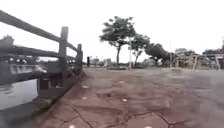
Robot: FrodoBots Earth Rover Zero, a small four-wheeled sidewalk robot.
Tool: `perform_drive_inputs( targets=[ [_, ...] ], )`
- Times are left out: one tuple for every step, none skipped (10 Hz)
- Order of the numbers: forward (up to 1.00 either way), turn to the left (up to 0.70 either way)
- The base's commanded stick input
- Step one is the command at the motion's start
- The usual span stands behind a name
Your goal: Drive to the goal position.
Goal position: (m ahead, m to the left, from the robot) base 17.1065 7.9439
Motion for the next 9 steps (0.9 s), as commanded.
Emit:
perform_drive_inputs(
  targets=[
    [1.00, -0.15],
    [1.00, -0.29],
    [1.00, -0.13],
    [1.00, -0.04],
    [1.00, -0.29],
    [1.00, -0.29],
    [1.00, -0.29],
    [1.00, 0.11],
    [1.00, 0.11]
  ],
)
